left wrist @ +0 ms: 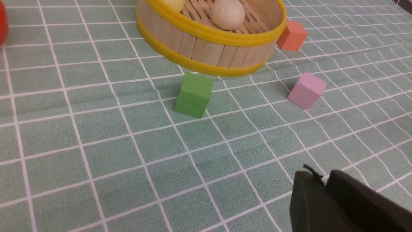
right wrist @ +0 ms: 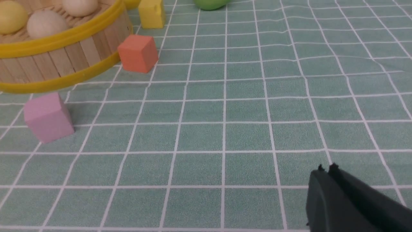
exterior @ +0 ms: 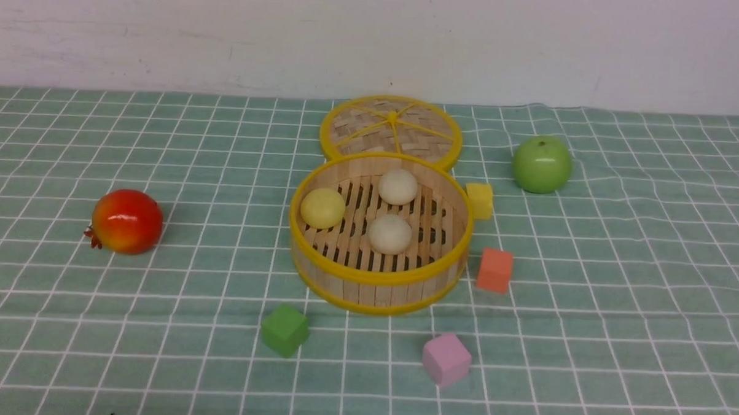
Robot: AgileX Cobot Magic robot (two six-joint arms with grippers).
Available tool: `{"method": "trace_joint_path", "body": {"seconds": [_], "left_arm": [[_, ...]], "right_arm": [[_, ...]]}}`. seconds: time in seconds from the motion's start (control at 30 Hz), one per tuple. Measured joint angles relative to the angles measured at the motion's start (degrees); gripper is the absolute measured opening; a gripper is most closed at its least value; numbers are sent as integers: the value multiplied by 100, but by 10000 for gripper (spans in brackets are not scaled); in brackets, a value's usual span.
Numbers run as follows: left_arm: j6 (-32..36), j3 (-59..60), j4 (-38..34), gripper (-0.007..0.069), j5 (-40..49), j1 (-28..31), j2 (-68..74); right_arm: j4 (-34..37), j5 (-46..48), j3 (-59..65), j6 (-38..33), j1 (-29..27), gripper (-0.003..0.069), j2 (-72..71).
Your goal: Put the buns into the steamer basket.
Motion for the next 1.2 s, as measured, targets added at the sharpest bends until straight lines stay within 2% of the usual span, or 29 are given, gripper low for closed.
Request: {"method": "trace_joint_path", "body": {"seconds": [0.6,0.73,0.87,0.97,1.0,1.07,1.2], "left_arm": [[21,0,10,92,-17,0,0],[105,72,387,92,-387,0,0],[-117,303,673,76,-988,51,-79],[-770,565,1363,-14,-1278,536,-614],[-809,565,1363,-14,-1272,579,-614],[-1315,770,1993,-14,-1092,1130,-1171],[-2113,1138,2491,-14,-514,1777,-2070]], "right_arm": [[-11,0,0,0,0,-7,0],[-11,0,0,0,0,-2,0],[-11,0,0,0,0,0,0],[-11,0,0,4,0,1,0],[-11,0,0,4,0,2,0],[-11,0,0,4,0,3,0],[-11,0,0,4,0,8,0]]}}
